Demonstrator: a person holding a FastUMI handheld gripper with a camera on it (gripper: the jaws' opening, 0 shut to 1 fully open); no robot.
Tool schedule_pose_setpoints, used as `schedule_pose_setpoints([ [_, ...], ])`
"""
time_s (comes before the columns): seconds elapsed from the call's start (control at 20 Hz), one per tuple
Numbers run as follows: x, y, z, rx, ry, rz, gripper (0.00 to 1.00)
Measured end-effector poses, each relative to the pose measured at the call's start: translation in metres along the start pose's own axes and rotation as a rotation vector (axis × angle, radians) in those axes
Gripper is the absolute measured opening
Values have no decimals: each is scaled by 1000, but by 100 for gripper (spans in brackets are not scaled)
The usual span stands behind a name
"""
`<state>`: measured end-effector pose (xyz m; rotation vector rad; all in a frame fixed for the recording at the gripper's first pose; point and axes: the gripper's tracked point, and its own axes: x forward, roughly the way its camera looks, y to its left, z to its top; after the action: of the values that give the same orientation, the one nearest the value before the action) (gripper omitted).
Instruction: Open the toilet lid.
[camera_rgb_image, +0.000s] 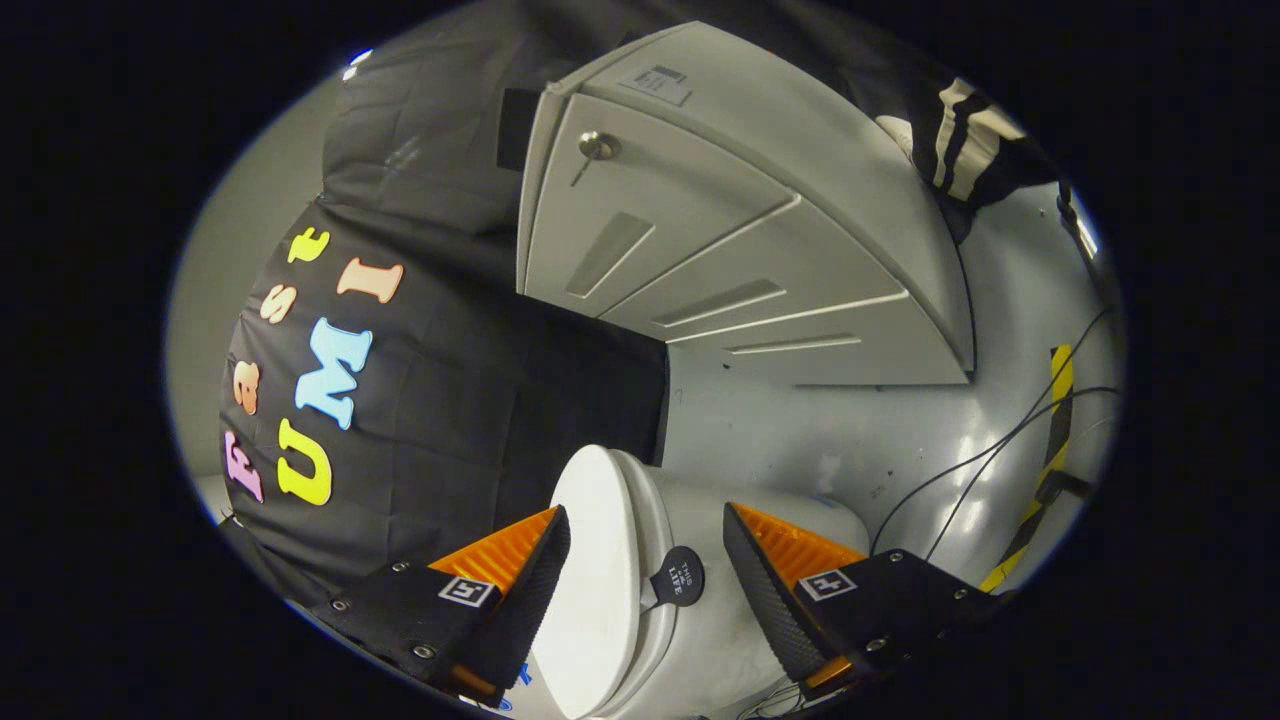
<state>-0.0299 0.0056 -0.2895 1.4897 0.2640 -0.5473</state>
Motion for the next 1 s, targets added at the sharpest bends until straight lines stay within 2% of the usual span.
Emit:
schedule_pose_setpoints([
  [0.15,13,-8,-8,16,34,-1,93],
  [0.35,18,-25,-17,50,72,-13,79],
  [0.75,25,-12,-43,44,155,-25,55],
  [0.8,25,-10,-45,43,163,-22,45],
  [0.95,24,-7,-42,43,163,-4,28],
  [1.0,23,-8,-43,35,164,-3,20],
])
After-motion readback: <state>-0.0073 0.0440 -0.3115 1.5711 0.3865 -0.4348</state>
